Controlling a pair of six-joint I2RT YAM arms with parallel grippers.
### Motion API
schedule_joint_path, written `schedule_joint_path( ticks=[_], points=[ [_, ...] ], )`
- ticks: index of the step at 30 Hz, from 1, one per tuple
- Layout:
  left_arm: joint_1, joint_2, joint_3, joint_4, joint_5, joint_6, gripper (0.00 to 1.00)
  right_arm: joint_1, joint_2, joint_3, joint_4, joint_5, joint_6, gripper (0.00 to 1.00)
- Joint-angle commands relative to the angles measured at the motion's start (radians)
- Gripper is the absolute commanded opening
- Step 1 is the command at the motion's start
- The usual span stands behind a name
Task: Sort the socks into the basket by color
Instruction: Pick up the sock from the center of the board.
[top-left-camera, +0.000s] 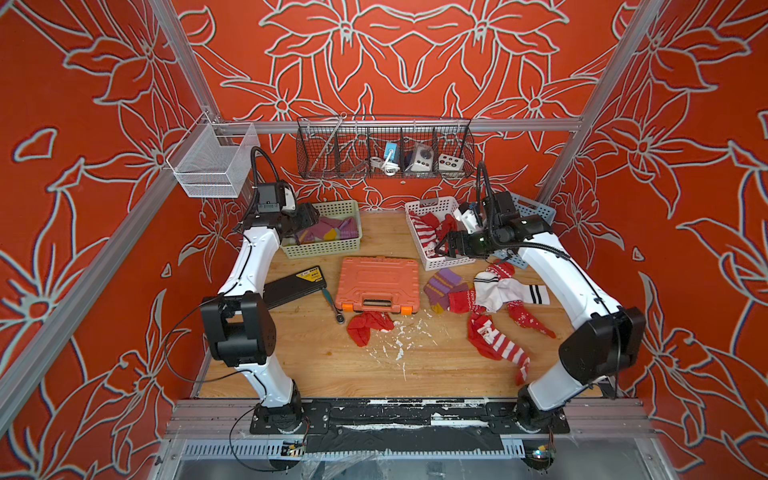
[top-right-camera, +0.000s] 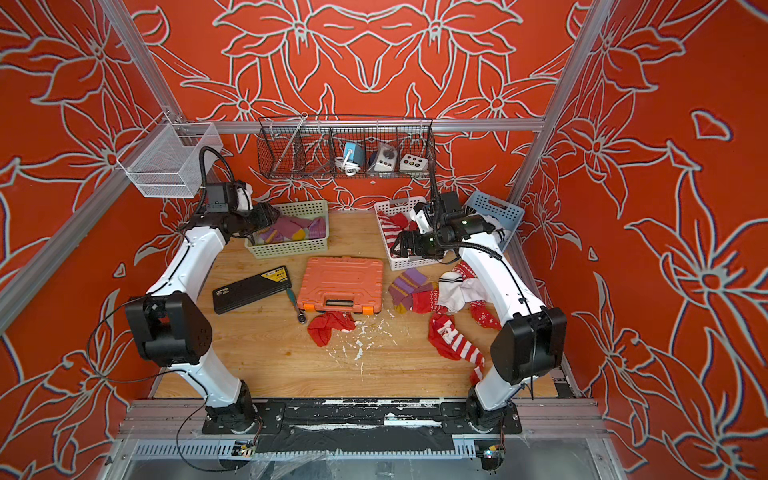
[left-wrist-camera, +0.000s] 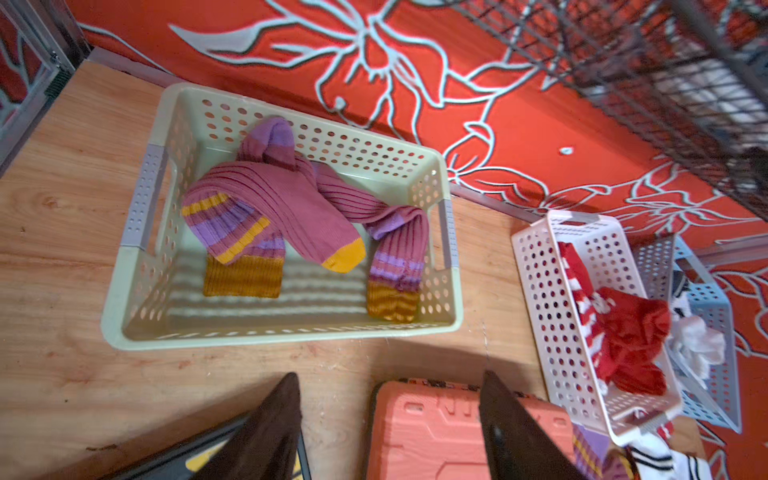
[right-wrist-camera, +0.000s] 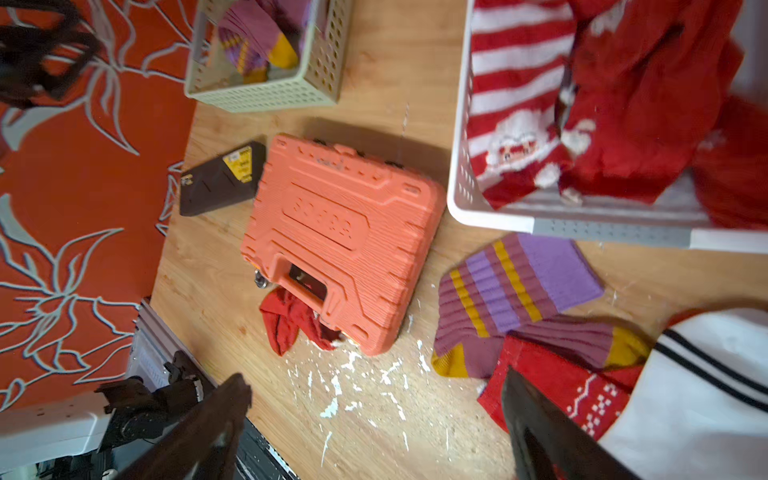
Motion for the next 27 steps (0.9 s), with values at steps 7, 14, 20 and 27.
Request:
schedule_joint_path(
  ticks=[7, 14, 20, 27],
  points=[
    [-0.071, -0.222, -0.155, -0.020, 0.051, -0.014, 0.66, 0.042, 0.079, -0.151, 0.007, 0.092, 0.009, 0.89],
    [-0.143, -0.340, -0.268, -0.019, 0.068, -0.056, 0.65, 0.113, 0.153, -0.181, 0.097, 0.217, 0.000, 0.82],
    [-0.166, -0.391, -0.315, -0.029, 0.080, -0.072, 0.65, 0.173, 0.231, -0.160, 0.119, 0.324, -0.027, 0.79],
    [-0.175, -0.423, -0.335, -0.037, 0.095, -0.078, 0.65, 0.221, 0.300, -0.160, 0.140, 0.425, -0.039, 0.78]
  ],
)
